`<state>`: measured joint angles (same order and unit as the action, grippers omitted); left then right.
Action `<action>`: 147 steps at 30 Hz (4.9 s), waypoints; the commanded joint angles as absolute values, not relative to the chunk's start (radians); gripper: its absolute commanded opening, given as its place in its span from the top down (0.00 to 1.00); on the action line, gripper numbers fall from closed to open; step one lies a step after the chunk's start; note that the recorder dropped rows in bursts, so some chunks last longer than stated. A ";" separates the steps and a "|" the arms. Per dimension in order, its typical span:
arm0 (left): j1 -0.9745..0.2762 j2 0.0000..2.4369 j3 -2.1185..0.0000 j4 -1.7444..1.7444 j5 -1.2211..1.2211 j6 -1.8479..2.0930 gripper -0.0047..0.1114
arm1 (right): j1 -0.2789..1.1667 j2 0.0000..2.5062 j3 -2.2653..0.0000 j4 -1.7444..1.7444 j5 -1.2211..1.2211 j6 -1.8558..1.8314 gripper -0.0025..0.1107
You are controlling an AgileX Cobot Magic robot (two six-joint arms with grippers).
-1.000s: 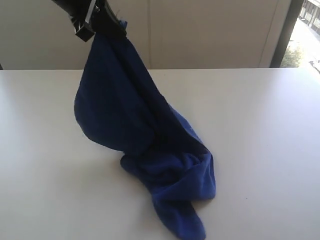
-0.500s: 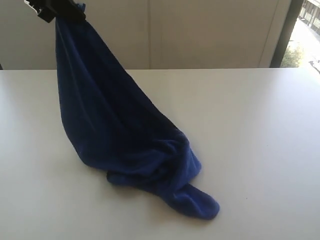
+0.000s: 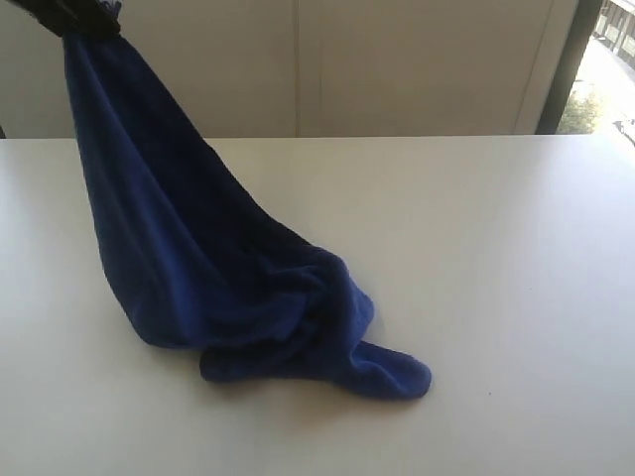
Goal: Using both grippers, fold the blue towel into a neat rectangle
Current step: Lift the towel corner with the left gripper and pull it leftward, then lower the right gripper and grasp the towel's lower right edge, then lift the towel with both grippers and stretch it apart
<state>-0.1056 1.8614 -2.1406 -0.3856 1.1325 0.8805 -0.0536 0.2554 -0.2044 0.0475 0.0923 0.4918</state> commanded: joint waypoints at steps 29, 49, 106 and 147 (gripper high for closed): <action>-0.102 1.866 -2.033 -0.415 1.221 0.889 0.96 | 0.139 1.917 -1.190 0.446 0.946 -0.674 0.60; -0.102 1.866 -2.033 -0.417 1.221 0.895 0.96 | 0.244 1.928 -1.186 0.275 0.842 -0.556 0.61; -0.102 1.626 -2.033 -0.279 1.221 0.868 0.96 | 0.249 1.408 -1.295 -0.751 1.078 0.054 0.98; -0.102 1.332 -0.884 -0.147 0.431 0.528 0.96 | 0.243 1.490 -1.196 -0.757 0.907 0.179 0.98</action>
